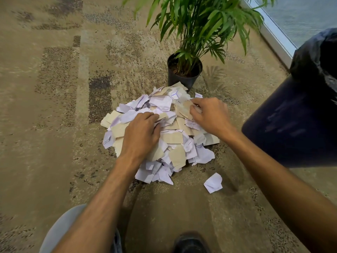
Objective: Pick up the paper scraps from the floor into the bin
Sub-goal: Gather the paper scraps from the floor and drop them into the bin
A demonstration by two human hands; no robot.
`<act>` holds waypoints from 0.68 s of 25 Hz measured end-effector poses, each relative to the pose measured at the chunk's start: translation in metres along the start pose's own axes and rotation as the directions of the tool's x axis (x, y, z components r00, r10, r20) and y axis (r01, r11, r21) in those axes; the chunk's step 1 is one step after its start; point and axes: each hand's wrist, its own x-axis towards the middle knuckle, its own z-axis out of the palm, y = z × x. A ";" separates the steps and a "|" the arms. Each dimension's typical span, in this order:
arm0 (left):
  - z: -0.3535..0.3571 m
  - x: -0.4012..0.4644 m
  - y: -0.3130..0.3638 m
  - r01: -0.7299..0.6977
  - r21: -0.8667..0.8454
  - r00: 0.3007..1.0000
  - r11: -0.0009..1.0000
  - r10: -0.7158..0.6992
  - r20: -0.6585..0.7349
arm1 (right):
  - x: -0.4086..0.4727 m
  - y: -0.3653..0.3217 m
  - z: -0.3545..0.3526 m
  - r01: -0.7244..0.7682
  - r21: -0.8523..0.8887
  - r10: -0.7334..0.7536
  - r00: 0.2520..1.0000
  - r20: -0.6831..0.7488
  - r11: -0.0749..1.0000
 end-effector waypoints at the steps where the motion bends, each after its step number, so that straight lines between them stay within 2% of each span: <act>1: -0.001 0.000 -0.001 -0.008 -0.019 1.000 1.000 0.008 -0.028 | 0.002 0.002 -0.001 -0.012 0.010 0.012 1.000 -0.018 1.000; 4: -0.001 0.002 -0.002 -0.020 -0.040 0.997 0.999 0.017 -0.069 | 0.009 0.004 0.012 0.063 -0.063 -0.059 0.996 0.063 0.996; 6: 0.001 0.002 -0.002 -0.010 -0.030 0.999 1.000 0.009 -0.033 | 0.009 0.001 0.022 0.122 -0.100 -0.109 0.986 0.124 0.988; 9: 0.003 0.002 -0.003 0.028 -0.011 0.998 1.000 -0.027 0.060 | 0.008 -0.002 0.027 0.134 -0.190 -0.099 0.978 0.185 0.973; 14: 0.001 0.002 -0.001 0.065 0.008 0.997 0.998 -0.066 0.050 | 0.014 -0.009 0.035 0.119 -0.248 -0.083 0.985 0.150 0.962; 17: 0.000 0.002 -0.002 0.088 -0.002 0.996 0.996 -0.088 0.004 | 0.013 -0.007 0.029 0.077 -0.190 -0.066 0.996 0.065 0.979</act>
